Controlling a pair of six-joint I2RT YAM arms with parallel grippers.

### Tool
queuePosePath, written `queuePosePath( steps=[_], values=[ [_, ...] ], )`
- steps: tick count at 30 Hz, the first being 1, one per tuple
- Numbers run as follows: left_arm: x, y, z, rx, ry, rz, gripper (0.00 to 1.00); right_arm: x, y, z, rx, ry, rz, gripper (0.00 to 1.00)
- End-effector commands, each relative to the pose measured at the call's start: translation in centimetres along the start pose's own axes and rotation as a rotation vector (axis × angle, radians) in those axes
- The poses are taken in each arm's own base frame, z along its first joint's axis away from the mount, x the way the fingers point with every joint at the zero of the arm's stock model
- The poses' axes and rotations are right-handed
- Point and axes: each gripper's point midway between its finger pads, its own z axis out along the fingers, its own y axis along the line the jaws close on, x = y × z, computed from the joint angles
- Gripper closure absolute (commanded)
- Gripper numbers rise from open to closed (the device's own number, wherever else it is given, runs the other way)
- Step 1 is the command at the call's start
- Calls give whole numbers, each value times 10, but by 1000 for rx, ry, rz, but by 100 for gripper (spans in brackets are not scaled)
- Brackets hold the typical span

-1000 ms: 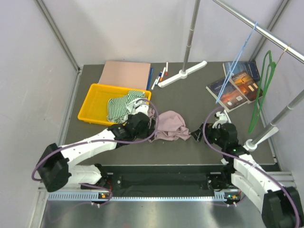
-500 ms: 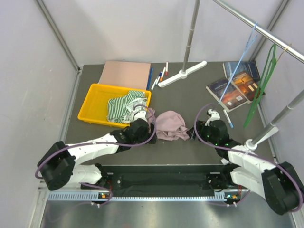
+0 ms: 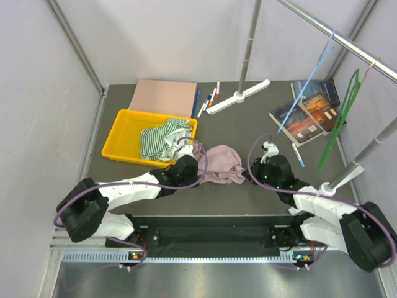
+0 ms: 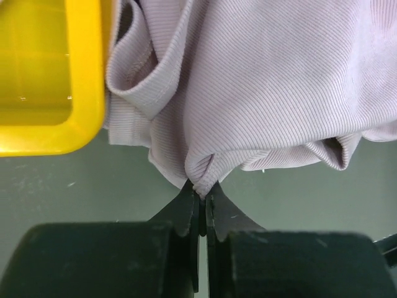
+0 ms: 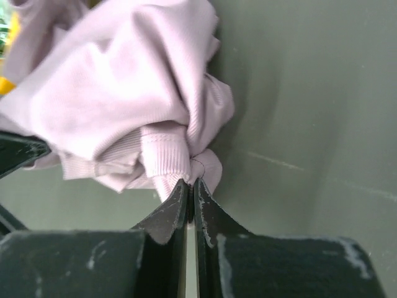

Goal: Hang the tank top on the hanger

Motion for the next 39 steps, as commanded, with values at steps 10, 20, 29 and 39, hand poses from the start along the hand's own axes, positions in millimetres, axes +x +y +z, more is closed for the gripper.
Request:
queuePosePath(
  steps=[10, 20, 29, 39],
  values=[
    [-167, -40, -110, -68, -400, 245, 100, -115, 52, -103, 40, -361, -176, 100],
    [-262, -119, -171, 77, -571, 430, 100, -194, 90, -179, 37, -576, -250, 100],
    [-319, -191, -219, 262, -672, 511, 100, -240, 103, -227, 84, -726, -271, 100],
    [-246, -94, -148, -31, -483, 531, 100, -251, 102, -250, 114, -772, -263, 100]
  ],
)
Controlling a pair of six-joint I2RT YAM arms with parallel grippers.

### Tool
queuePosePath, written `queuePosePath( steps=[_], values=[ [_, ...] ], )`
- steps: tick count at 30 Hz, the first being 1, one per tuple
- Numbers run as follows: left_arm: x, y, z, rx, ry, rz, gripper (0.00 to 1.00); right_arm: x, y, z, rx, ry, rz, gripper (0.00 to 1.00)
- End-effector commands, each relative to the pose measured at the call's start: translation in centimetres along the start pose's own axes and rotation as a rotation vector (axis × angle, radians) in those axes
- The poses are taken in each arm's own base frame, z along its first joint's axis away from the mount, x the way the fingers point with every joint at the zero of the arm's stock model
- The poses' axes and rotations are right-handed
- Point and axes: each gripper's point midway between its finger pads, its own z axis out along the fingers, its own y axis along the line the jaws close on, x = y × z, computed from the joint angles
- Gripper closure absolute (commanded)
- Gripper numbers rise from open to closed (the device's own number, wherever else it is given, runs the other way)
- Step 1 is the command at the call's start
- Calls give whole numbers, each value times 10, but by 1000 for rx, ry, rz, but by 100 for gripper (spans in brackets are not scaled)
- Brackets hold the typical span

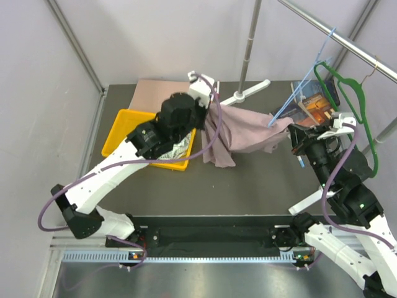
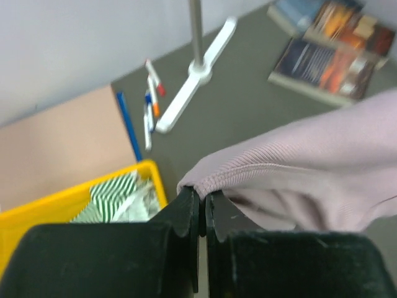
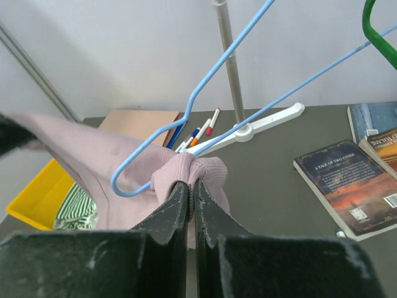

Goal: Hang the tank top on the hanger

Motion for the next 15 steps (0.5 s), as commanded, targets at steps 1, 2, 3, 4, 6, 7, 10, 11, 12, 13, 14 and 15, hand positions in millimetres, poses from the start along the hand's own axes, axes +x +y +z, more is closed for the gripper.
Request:
queuePosePath(
  steps=[1, 2, 3, 4, 6, 7, 10, 11, 12, 13, 14, 15],
  values=[
    [79, 28, -5, -127, 138, 18, 100, -16, -2, -7, 14, -32, -2, 100],
    [92, 33, -2, -137, 150, -5, 91, -9, -3, -6, 17, -15, 3, 100],
    [130, 35, -2, -140, 218, -25, 75, -1, -4, -6, 19, 10, 3, 100],
    [145, 35, -2, -139, 243, -40, 62, 7, -1, -6, 4, 33, 9, 100],
    [187, 33, -3, -145, 315, -76, 9, 39, 1, -2, -15, 99, 35, 100],
    [200, 32, -4, -148, 340, -91, 1, 53, 6, -1, -42, 129, 51, 100],
    [244, 21, -12, -129, 431, -176, 1, 115, 4, 2, -44, 252, 107, 98],
    [253, 15, -14, -110, 444, -206, 1, 145, 1, 0, -33, 312, 132, 96],
    [255, 2, -13, -60, 434, -276, 2, 156, 0, 1, -25, 328, 148, 95],
    [273, -7, -17, -23, 460, -302, 4, 168, -2, 0, -18, 351, 158, 93],
    [277, -19, -19, 21, 458, -326, 5, 191, -8, -4, 7, 391, 175, 89],
    [278, -32, -22, 70, 452, -368, 7, 197, -10, -4, 15, 392, 189, 89]
  ],
)
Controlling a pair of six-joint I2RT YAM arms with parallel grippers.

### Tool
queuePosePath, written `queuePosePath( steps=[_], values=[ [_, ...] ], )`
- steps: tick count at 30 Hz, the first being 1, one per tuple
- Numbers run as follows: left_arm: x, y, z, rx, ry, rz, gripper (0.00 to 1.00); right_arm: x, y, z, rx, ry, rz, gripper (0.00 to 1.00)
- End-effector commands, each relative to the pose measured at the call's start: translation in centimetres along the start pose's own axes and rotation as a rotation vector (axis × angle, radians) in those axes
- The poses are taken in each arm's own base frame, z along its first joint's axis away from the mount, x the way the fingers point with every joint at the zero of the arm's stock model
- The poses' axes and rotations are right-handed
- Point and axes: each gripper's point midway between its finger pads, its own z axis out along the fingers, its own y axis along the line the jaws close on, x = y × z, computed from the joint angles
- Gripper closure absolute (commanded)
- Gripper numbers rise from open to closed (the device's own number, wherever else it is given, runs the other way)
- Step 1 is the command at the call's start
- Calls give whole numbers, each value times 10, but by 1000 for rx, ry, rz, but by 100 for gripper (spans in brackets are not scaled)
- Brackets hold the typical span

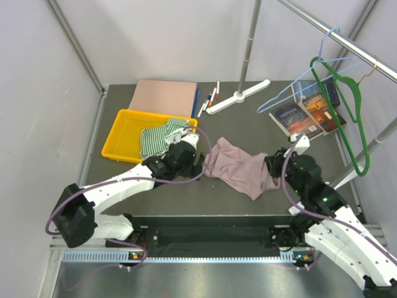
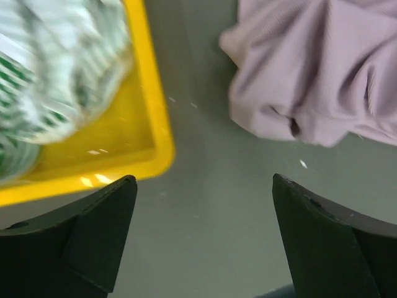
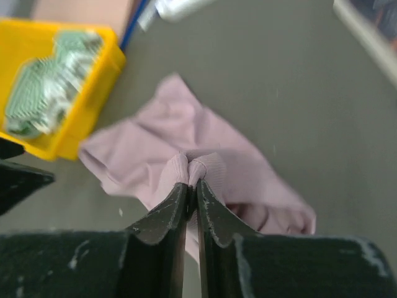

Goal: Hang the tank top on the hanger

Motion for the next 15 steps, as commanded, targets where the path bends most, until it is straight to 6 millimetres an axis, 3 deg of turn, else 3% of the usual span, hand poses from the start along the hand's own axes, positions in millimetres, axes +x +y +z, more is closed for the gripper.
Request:
queuePosePath(
  steps=[1, 2, 4, 5, 7, 9, 10, 15],
  values=[
    [-9, -62, -12, 280, -113, -198, 8, 33, 3, 9, -25, 39, 125, 88],
    [4, -74, -15, 312, -104, -182, 9, 46, -3, 12, -3, 61, 139, 82],
    [8, -94, -20, 354, -117, -190, 9, 55, -13, 14, 48, 71, 148, 71],
    [12, -99, -20, 360, -111, -191, 9, 60, -17, 15, 74, 88, 153, 54],
    [16, -119, -26, 393, -117, -207, 10, 63, -26, 14, 125, 102, 142, 37],
    [24, -134, -25, 407, -97, -226, 10, 65, -31, 12, 146, 116, 129, 33],
    [21, -151, -27, 448, -122, -233, 11, 62, -30, 11, 141, 109, 119, 32],
    [15, -197, -27, 574, -125, -352, 27, 64, -35, 0, 153, 116, 112, 32]
  ],
)
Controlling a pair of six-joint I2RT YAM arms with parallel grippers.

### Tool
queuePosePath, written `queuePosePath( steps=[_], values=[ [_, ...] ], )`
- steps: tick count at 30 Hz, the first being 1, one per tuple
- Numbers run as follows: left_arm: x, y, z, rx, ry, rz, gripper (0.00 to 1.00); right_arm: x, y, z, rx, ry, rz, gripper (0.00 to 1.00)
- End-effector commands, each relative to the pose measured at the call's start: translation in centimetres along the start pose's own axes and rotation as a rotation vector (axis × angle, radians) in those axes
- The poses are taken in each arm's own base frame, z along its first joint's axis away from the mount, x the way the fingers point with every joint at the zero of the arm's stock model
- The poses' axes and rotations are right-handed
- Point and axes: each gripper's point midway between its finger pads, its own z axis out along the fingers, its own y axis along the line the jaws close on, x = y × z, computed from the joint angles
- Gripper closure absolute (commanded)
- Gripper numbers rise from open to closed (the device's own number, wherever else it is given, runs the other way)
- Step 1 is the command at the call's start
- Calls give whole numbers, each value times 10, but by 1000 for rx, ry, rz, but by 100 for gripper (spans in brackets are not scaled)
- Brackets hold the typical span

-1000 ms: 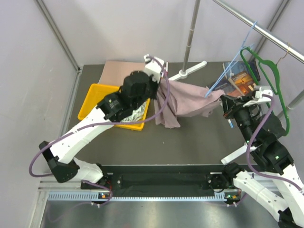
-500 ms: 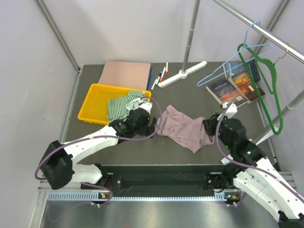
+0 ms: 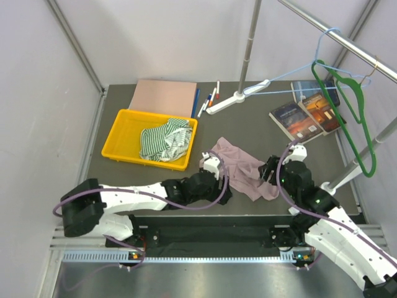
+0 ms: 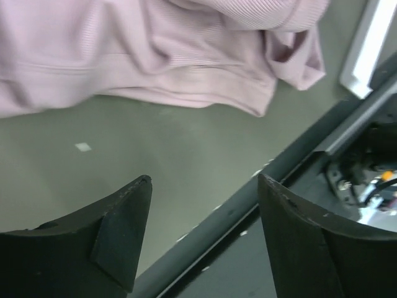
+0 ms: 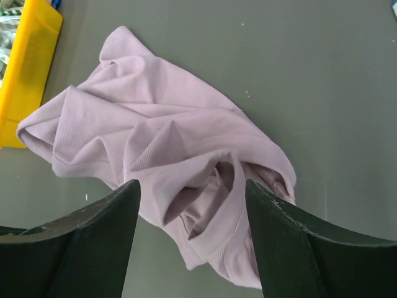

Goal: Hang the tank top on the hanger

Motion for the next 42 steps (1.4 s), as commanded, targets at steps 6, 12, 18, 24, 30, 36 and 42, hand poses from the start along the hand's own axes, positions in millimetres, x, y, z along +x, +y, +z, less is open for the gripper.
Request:
queuePosePath(
  steps=[6, 12, 18, 24, 30, 36, 42],
  values=[
    [-6, -72, 57, 212, -24, -224, 34, -21, -2, -26, -11, -93, 69, 30],
    [-4, -97, 79, 261, 3, -218, 36, -25, -4, -32, -14, -119, 76, 28],
    [7, -110, 98, 282, 53, -224, 40, -27, -4, -32, -12, -124, 80, 28],
    [30, -107, 113, 219, 135, -218, 52, -33, -4, -39, -25, -154, 94, 27],
    [38, -93, 115, 68, 135, -128, 49, -35, -3, -42, -36, -170, 103, 27],
    [38, -93, 117, -12, 110, -53, 44, -33, -2, -40, -37, -157, 93, 26],
    [46, -80, 126, -88, 136, -17, 44, -34, -1, -41, -45, -163, 96, 26]
  ],
)
